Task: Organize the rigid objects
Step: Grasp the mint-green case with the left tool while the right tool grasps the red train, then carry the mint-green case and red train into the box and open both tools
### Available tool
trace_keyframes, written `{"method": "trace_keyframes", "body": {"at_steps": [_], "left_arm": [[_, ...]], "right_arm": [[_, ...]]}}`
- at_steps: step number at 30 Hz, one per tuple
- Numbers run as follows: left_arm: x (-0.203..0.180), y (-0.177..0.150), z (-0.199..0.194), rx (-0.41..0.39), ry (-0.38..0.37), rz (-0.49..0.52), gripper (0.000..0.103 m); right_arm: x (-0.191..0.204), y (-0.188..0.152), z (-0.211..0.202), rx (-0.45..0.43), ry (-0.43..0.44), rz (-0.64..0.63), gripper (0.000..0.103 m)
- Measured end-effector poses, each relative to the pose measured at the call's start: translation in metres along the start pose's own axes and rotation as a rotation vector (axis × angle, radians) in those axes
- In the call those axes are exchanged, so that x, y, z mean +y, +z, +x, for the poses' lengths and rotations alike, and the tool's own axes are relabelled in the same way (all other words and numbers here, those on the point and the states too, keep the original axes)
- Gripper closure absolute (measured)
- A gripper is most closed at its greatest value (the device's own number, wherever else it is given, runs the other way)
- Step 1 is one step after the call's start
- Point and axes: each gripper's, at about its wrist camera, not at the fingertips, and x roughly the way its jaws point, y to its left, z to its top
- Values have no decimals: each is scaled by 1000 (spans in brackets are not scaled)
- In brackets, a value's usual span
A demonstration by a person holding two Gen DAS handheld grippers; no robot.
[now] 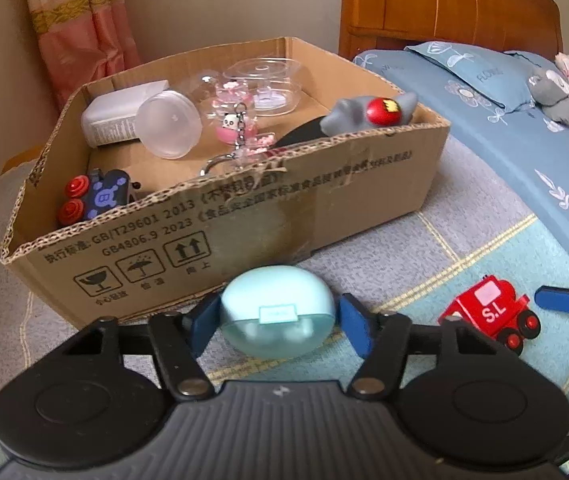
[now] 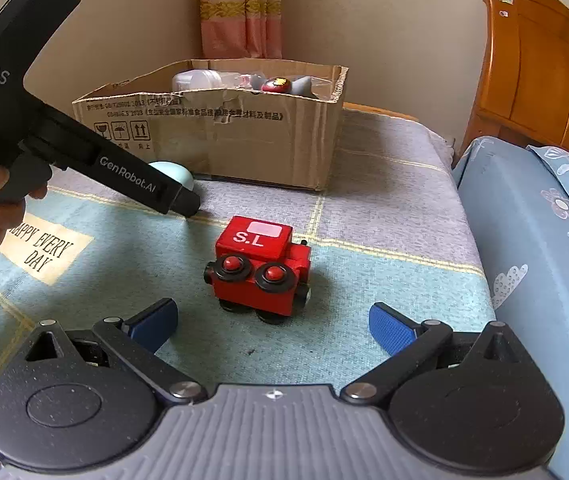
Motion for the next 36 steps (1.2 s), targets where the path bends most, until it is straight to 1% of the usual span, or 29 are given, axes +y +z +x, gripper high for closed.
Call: {"method": "trace_keyframes", "body": {"at_steps": [6,9,11,14,18,19,20,21,25,30,32,36], "left_arm": [[4,-1,-1,-3,-12,1,42],[5,-1,-1,-2,-17,3,42],[4,-1,-1,-1,-18,9,42],[4,-1,-2,3,-23,18,42],[3,0,-3,10,-22,36,42],[2,0,-3,11,-22,40,42],[2,0,-3,13,-23,46,42],[1,0,-4,15,-23,53,42],[0,1,-6,25,-31,88,43],[-4,2,-16,35,-56,156,43],[-4,3,-21,39,-69,181,43],[-3,5,-30,43,-83,204,43]], "right_arm": [[7,8,8,6,7,-7,1],[12,13,11,0,4,-9,11],[15,18,12,0,-2,-11,20],[19,22,13,0,-22,-21,28],[20,25,13,4,-47,-25,33],[20,25,13,4,-52,-26,35],[20,26,14,5,-57,-27,40],[20,26,13,6,-62,-30,41],[18,28,13,13,-85,-60,42],[10,33,9,18,-70,-83,42],[8,34,5,13,-65,-110,42],[6,35,-2,13,-88,-170,42]]}}
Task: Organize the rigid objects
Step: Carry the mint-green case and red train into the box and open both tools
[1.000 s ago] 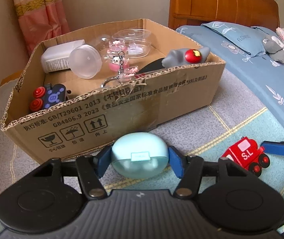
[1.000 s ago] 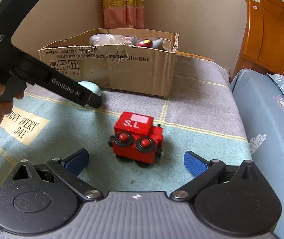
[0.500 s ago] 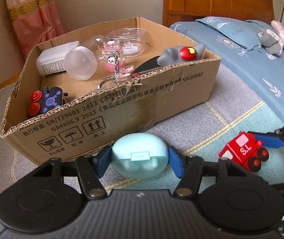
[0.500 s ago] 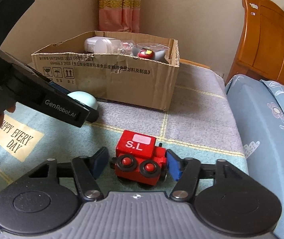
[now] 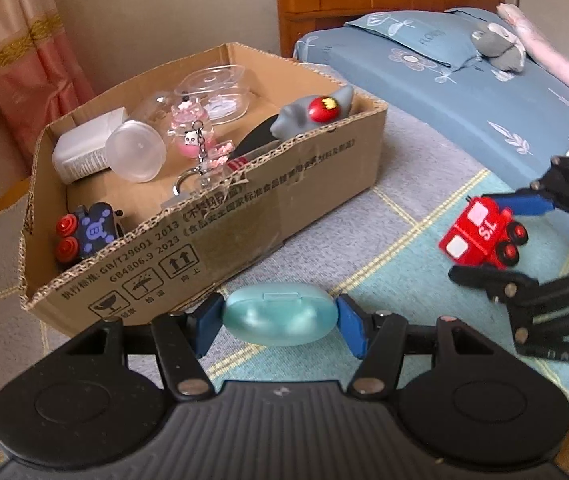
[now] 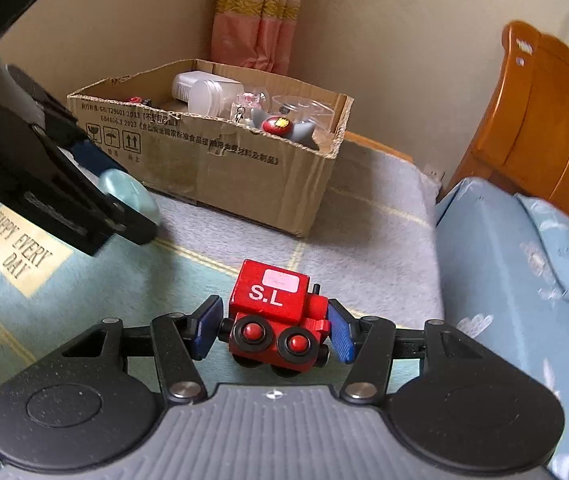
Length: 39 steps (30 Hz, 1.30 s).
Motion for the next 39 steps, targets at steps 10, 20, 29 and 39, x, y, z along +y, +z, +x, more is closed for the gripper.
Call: {"method": "trace_keyframes", "body": {"at_steps": [10,20,29,39], "left_arm": [[-4,5,-30,22,-43,47,43],[13,33,-67,-32,-66,24,43],[48,66,-62,-92,4,-20,43],[80,81,-28,-84,26,-81,24]], "right_arm": [[-15,9,-18,-2,80,-17,42],[-29,47,-39,-52,189,-28,42],[-34,89,-41,-118,197,-66,42],[-34,115,-26,-115,192,-76,42]]}}
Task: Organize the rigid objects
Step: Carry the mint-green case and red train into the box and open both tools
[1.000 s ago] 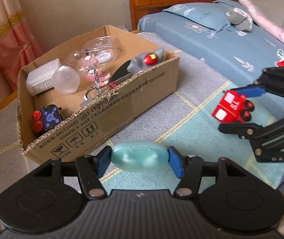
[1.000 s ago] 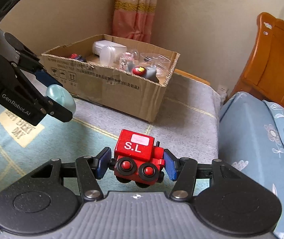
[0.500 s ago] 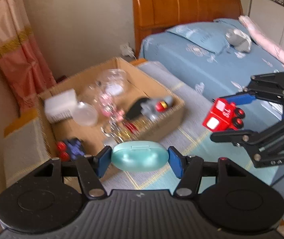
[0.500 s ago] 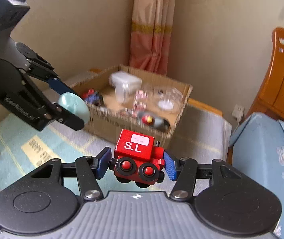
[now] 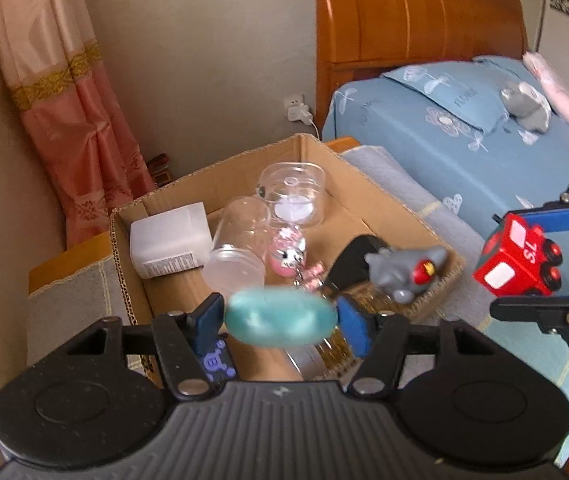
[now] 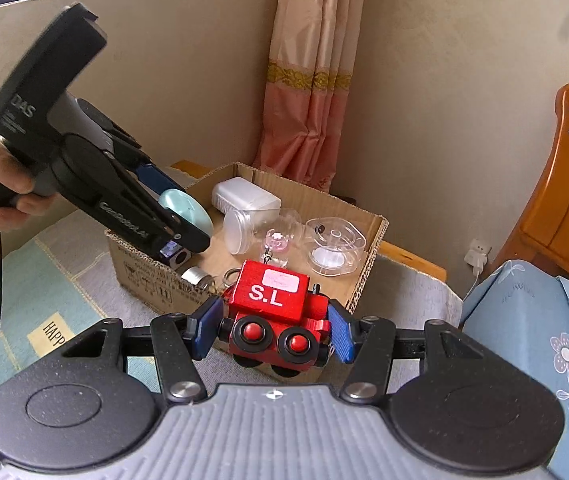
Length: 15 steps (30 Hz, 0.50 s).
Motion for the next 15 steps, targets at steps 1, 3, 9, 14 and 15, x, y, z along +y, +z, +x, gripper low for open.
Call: {"method": "trace_keyframes", "body": {"at_steps": [1,3,9,14,15], "left_arm": [[2,0,0,-7,1,-13,16],[5,-2,-2,-35,14,-27,6],[10,-11,-7,-37,42,-24,5],[13,-24,-20,-63,60,-34,3],[12,-26,-22,-70,63,-32,2]], "right_arm": [[0,2,2,2,-3,-3,42],[-1,5,5,5,-8,-4,42],[-10,19,21,12,-6,22,42],[-19,33,39,20,1,57,42],[-21,36,43,24,0,63,42]]}}
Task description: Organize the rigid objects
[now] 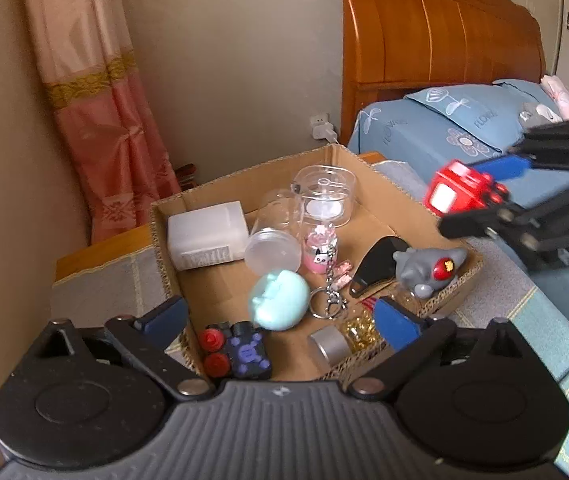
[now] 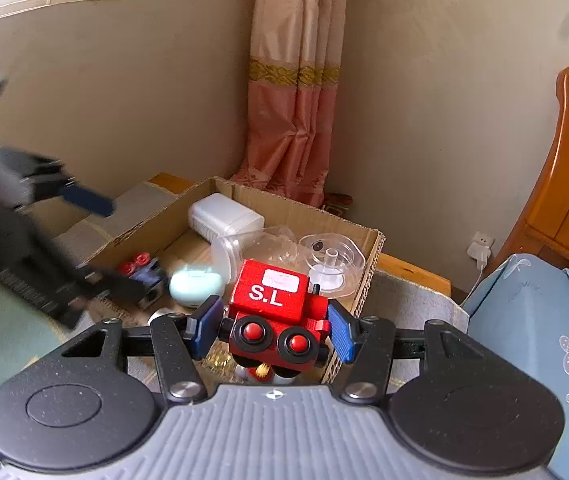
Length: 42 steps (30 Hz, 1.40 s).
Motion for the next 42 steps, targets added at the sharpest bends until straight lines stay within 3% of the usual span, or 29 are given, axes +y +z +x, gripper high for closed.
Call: {"method": "trace_keyframes", "body": {"at_steps": [10,14,15,17,19,24,32,38,42], "left_arm": [[3,-26,-25,-70,50,-7,1],[4,-39,-32,-62,57,-1,1],[4,-41,-33,-61,63,1,1],[5,-45,-36,-62,70,0,1],[6,-46,-39,-62,72,-9,1],[4,-49,-44,-61,78,-29,1],[-1,-53,-67,-111,104,-95,1],[-8,-68,-87,-176,151,-203,1],[-17,-79,-91,-124,187,-258,1]], "right_arm": [[-10,18,56,92,-24,60,42],[-15,19,78,134,-53,97,41],[-16,20,81,133,-61,100,39],[-16,22,84,128,-89,100,11],[-16,23,80,109,-106,103,4],[-11,26,61,97,-118,106,0],[6,24,13,106,-145,129,0],[33,0,-30,85,-205,155,0],[56,-24,-50,85,-274,158,0]]}}
